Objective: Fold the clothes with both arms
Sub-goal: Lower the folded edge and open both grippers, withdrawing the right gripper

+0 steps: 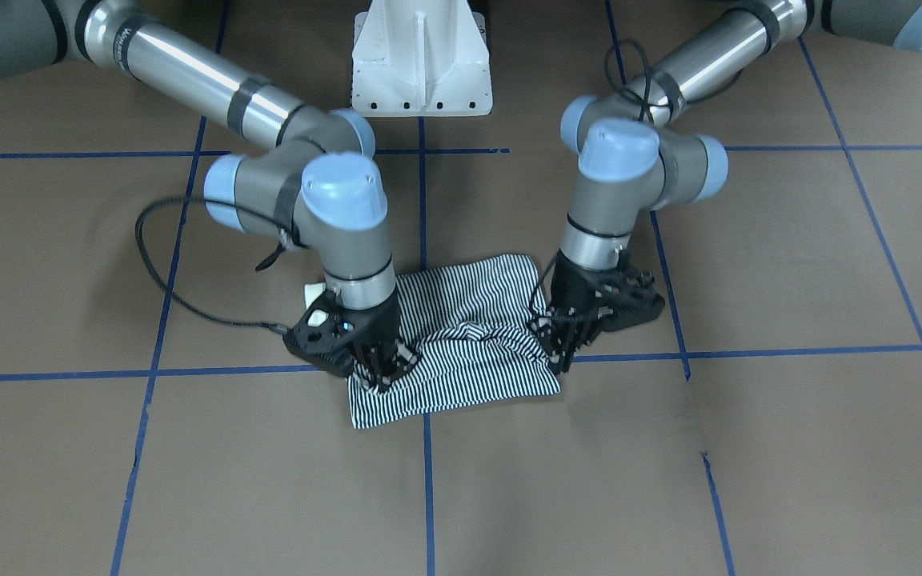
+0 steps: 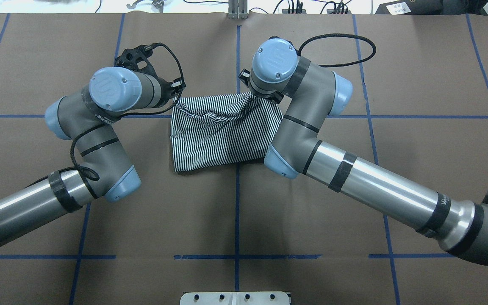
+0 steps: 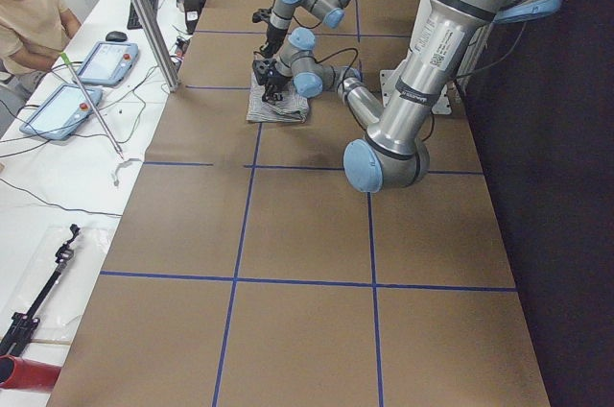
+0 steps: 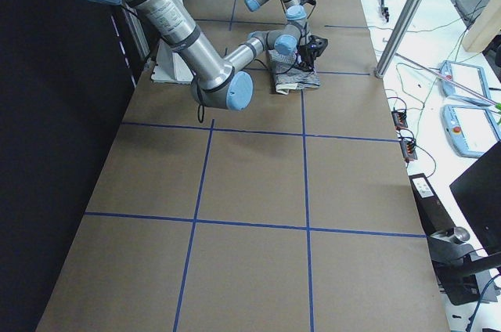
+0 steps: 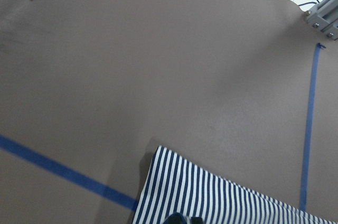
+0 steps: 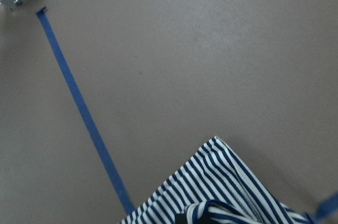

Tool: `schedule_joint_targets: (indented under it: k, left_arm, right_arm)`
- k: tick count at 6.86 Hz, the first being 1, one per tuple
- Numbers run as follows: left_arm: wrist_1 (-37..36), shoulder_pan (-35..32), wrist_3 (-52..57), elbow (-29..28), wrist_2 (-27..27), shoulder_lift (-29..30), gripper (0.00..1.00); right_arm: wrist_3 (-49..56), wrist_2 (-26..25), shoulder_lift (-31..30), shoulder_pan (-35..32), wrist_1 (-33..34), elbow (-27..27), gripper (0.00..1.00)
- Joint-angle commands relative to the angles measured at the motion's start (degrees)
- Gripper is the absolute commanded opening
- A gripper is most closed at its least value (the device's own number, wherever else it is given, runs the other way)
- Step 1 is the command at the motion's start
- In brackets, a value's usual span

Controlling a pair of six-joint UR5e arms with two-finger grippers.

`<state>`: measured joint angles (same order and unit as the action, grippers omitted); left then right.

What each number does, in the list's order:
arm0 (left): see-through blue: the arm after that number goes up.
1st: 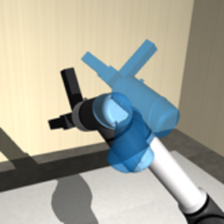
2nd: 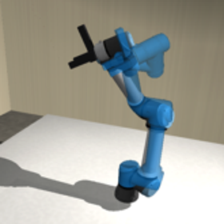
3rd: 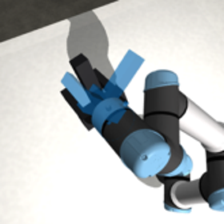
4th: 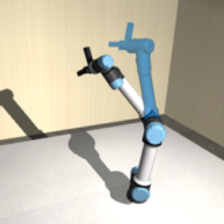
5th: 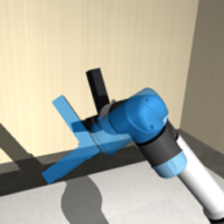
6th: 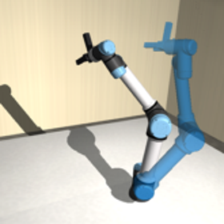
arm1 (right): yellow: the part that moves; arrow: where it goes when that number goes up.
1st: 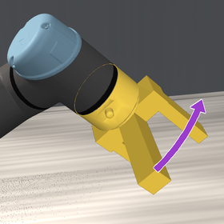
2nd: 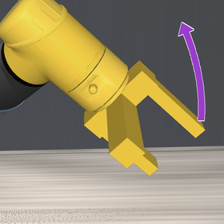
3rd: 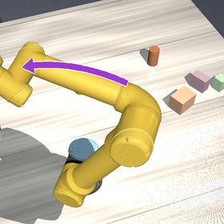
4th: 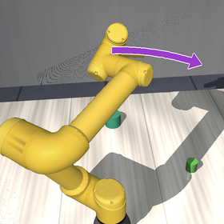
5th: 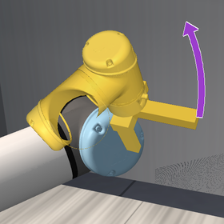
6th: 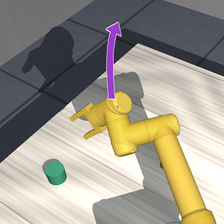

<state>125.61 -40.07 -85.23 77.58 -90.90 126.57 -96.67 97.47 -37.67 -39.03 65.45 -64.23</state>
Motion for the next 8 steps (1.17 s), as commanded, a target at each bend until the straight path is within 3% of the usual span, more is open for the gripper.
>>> schedule_joint_targets:
  k: [1, 3, 4, 5, 7, 8]
  left_arm:
    - [8.68, -4.04, 6.92, -5.08, -0.33, -0.87, 0.55]
    - [7.81, -4.13, 6.57, 4.2, -0.6, -5.09, 0.56]
    - [5.89, -3.87, 5.35, 7.29, -3.21, -4.5, 0.43]
    - [1.52, -3.7, 3.6, 10.98, -7.93, -4.23, 0.0]
    - [-10.59, -1.17, 3.32, 13.12, -17.0, 0.15, 0.0]
    - [-11.43, 3.55, 3.23, 11.99, -16.77, 0.95, 0.0]
  right_arm:
    - [7.44, 7.17, 1.64, -6.3, -5.27, 6.06, 1.0]
    - [10.89, 7.65, -0.02, -7.81, -5.16, 3.96, 1.0]
    - [10.98, 7.82, -0.65, -7.81, -5.07, 2.03, 1.0]
    - [11.24, 8.52, -3.26, -8.25, -5.16, -1.82, 1.0]
    - [13.69, 11.94, -6.09, -10.35, -5.6, -5.11, 1.0]
    - [15.1, 11.95, -6.1, -10.45, -5.69, -5.11, 1.0]
